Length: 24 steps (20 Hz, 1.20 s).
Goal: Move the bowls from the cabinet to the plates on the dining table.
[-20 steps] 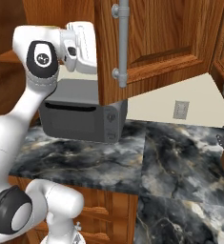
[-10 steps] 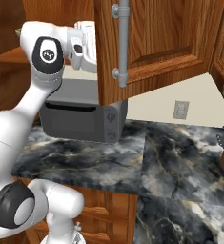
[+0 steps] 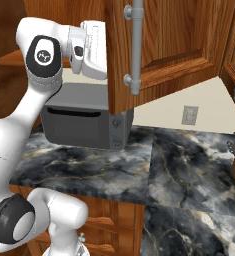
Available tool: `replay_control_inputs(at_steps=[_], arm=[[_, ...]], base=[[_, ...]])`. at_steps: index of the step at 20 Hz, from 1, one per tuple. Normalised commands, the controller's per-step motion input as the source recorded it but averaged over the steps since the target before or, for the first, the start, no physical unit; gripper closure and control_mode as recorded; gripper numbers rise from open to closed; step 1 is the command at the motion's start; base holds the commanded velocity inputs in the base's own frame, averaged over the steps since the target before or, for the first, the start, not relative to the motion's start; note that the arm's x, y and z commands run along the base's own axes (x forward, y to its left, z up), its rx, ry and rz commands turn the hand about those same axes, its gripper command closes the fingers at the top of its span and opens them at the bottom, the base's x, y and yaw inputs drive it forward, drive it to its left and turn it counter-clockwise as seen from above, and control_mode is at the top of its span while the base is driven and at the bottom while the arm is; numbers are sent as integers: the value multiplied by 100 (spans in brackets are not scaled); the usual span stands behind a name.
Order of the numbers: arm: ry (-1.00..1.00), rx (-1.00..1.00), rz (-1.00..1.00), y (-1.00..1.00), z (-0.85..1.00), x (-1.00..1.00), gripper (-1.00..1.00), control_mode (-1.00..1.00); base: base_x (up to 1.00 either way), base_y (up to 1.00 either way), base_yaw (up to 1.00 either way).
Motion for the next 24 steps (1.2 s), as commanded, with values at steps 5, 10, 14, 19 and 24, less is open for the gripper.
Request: replay_control_inputs(at_steps=[5,10,14,19,24], arm=[[-2,1,-2,-41,0,-43,-100,-100],[-2,0,2,-60,-1,-18,-100,-100],[0,-2,5,-56,-8,-4,-100,-100],[2,-3,6,-51,-20,3,-100,-100],[4,-4,7,-47,-24,10,-100,-100]], base=[[0,0,0],[0,0,0],[0,0,0],[0,0,0],[0,0,0]])
